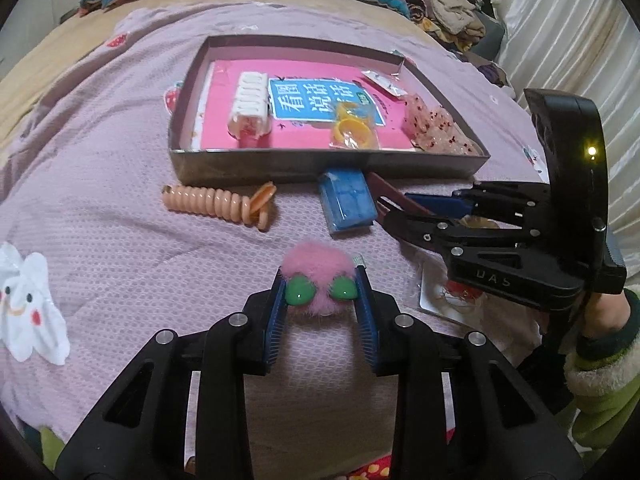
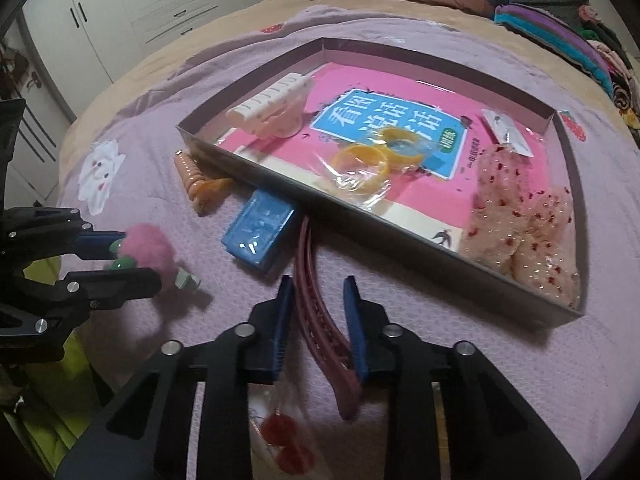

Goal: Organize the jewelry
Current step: 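Place the pink pom-pom clip in the tray with the left tool while the right tool places the maroon clip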

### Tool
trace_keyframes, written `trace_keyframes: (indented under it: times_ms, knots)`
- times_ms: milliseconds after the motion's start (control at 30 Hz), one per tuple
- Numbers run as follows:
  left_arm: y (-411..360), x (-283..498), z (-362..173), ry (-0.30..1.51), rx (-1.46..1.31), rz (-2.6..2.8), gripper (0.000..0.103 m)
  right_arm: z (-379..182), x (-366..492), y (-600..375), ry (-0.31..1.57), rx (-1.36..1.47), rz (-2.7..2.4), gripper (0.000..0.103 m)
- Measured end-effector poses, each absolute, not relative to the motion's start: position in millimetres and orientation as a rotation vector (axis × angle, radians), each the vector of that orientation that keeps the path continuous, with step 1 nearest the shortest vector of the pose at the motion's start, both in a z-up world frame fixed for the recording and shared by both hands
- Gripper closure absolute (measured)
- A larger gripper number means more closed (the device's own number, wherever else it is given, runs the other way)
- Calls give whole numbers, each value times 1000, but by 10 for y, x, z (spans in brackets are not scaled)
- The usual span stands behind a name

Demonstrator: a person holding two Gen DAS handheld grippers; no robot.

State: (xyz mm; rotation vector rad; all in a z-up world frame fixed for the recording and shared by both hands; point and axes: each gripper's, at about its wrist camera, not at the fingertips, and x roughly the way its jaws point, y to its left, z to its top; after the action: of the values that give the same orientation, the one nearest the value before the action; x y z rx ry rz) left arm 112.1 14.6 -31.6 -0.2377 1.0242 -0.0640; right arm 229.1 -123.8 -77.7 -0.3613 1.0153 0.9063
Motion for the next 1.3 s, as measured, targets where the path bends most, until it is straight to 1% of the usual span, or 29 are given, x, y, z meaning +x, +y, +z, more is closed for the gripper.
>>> trace_keyframes:
  times_ms: [33, 100, 167, 533, 833, 1300]
  knots:
    - [153, 1122, -305, 1020, -238, -61, 79, -772, 2275, -1245, 1019, -352, 917, 88]
    - [165, 1122, -283, 1015, -240, -60, 79, -749, 2242, -1255, 1014, -346, 920, 91]
    - [171, 1123, -257, 1008, -235, -54, 79, -709, 2223, -1302, 1008, -327, 918, 93]
    - [195, 1140, -128, 980, -229, -34, 79, -364, 2211, -1778, 941, -120, 873, 93]
    - [153, 1258, 36, 947, -205, -32, 79, -78, 2227, -2083, 880, -21, 851, 93]
    - [31, 1568, 313, 880, -173, -48, 79, 198, 2356, -2217, 822, 17, 838, 93]
